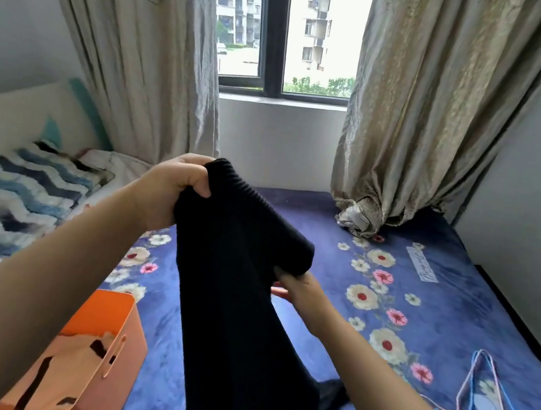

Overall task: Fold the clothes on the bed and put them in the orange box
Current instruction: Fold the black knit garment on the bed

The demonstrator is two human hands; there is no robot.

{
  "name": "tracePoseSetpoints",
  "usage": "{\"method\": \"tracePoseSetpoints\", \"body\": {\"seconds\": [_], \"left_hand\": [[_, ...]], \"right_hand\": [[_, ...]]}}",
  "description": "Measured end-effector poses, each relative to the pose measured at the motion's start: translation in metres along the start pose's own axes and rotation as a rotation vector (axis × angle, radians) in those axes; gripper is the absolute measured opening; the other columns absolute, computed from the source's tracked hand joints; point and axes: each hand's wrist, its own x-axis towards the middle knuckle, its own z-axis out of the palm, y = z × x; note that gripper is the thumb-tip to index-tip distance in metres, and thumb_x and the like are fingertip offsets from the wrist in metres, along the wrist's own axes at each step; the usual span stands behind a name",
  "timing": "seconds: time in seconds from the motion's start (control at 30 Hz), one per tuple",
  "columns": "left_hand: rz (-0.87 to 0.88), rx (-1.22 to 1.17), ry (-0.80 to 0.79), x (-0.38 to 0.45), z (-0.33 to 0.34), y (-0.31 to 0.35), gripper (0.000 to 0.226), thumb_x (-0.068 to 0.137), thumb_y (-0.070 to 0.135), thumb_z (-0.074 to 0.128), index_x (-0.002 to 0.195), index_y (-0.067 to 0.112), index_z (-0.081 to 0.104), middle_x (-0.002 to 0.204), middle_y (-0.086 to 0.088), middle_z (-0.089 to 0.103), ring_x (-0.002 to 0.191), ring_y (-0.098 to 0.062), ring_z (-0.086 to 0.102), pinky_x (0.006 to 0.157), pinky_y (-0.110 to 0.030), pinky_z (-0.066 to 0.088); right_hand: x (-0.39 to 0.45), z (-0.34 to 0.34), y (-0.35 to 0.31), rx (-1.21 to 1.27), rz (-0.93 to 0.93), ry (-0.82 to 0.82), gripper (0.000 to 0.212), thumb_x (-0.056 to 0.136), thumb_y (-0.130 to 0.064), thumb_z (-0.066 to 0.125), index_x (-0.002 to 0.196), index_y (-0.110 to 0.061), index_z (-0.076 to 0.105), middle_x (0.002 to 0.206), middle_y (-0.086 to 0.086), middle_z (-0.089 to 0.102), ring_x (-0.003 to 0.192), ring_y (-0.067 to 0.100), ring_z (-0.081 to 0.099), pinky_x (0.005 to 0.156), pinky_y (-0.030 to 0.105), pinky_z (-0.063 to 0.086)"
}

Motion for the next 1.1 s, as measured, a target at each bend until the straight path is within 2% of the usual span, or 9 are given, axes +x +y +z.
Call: {"method": "tracePoseSetpoints", "body": {"seconds": [0.17, 0.4, 0.5, 0.6, 0.67, 0.73, 0.83, 1.0, 1.1], "left_hand": [[-0.072, 0.108, 0.216, 0.005, -0.025, -0.012, 0.017, 0.061, -0.001, 0.047, 0.073, 0.003, 0.057, 0.063, -0.008, 0.056, 0.052, -0.016, 0.055, 0.046, -0.015, 0.045], [-0.365, 0.082, 0.249, 0.011, -0.023, -0.042, 0.024, 0.087, -0.002, 0.04, 0.072, 0.006, 0.057, 0.048, -0.009, 0.061, 0.035, -0.015, 0.057, 0.037, -0.015, 0.044], [-0.124, -0.122, 0.25, 0.027, -0.022, -0.021, 0.028, 0.082, -0.008, 0.048, 0.079, 0.01, 0.069, 0.063, -0.005, 0.069, 0.053, -0.013, 0.066, 0.05, -0.02, 0.054], [0.116, -0.282, 0.094, 0.017, -0.036, -0.001, 0.034, 0.039, 0.012, 0.088, 0.07, 0.012, 0.075, 0.073, -0.007, 0.072, 0.063, -0.017, 0.069, 0.057, -0.024, 0.056], [0.071, -0.151, 0.028, 0.016, -0.048, -0.003, 0.041, 0.025, 0.013, 0.092, 0.061, 0.013, 0.073, 0.066, -0.005, 0.069, 0.057, -0.014, 0.067, 0.053, -0.02, 0.054], [0.025, 0.056, -0.015, 0.018, -0.05, -0.006, 0.02, 0.059, -0.003, 0.076, 0.053, 0.016, 0.071, 0.058, 0.0, 0.064, 0.05, -0.01, 0.06, 0.049, -0.016, 0.049], [-0.008, 0.375, 0.008, 0.022, -0.046, -0.014, 0.063, 0.085, -0.022, 0.036, 0.051, 0.02, 0.069, 0.056, 0.002, 0.061, 0.052, -0.01, 0.055, 0.05, -0.014, 0.045], [0.113, 0.49, 0.104, 0.017, -0.033, -0.013, 0.04, 0.094, -0.007, 0.041, 0.097, 0.027, 0.063, 0.069, 0.01, 0.065, 0.07, -0.014, 0.056, 0.06, -0.014, 0.048], [0.329, 1.02, 0.207, 0.017, -0.025, -0.016, 0.022, 0.094, 0.0, 0.045, 0.109, 0.009, 0.059, 0.09, -0.003, 0.064, 0.085, -0.018, 0.054, 0.069, -0.014, 0.038]], "right_hand": [[0.014, -0.032, -0.037, 0.306, -0.132, 0.298, 0.034, 0.098, -0.013, 0.035, 0.066, -0.012, 0.047, 0.049, -0.008, 0.051, 0.05, 0.006, 0.049, 0.046, 0.017, 0.04], [0.019, -0.054, -0.07, -0.387, 0.172, -0.048, 0.022, 0.088, -0.014, 0.06, 0.067, -0.009, 0.058, 0.06, 0.002, 0.058, 0.052, 0.011, 0.056, 0.054, 0.022, 0.044], [0.017, -0.065, -0.107, -0.119, -0.148, 0.02, 0.029, 0.08, 0.014, 0.052, 0.075, -0.012, 0.065, 0.068, 0.004, 0.063, 0.059, 0.013, 0.06, 0.061, 0.024, 0.05], [0.001, -0.081, -0.137, 0.225, -0.394, -0.104, 0.026, 0.054, 0.006, 0.067, 0.064, -0.017, 0.075, 0.064, -0.004, 0.069, 0.06, 0.008, 0.065, 0.059, 0.018, 0.053], [-0.007, -0.095, -0.143, 0.117, -0.409, -0.162, 0.037, 0.034, 0.011, 0.066, 0.054, -0.019, 0.073, 0.061, -0.006, 0.067, 0.057, 0.006, 0.063, 0.058, 0.016, 0.05], [-0.01, -0.105, -0.139, -0.214, -0.399, -0.161, 0.038, 0.055, 0.015, 0.049, 0.05, -0.018, 0.068, 0.061, -0.006, 0.06, 0.055, 0.002, 0.057, 0.056, 0.011, 0.044], [-0.015, -0.109, -0.133, -0.537, -0.337, -0.108, 0.043, 0.081, 0.02, 0.036, 0.066, -0.011, 0.062, 0.062, -0.01, 0.061, 0.054, -0.005, 0.056, 0.058, 0.008, 0.041], [-0.016, -0.125, -0.132, -0.705, -0.398, -0.001, 0.042, 0.087, 0.009, 0.05, 0.108, -0.027, 0.056, 0.075, -0.006, 0.059, 0.06, -0.002, 0.054, 0.065, 0.011, 0.041], [-0.024, -0.127, -0.137, -0.984, -0.421, 0.007, 0.028, 0.076, 0.01, 0.063, 0.096, -0.011, 0.065, 0.074, -0.002, 0.058, 0.066, 0.0, 0.05, 0.067, 0.015, 0.041]]}}
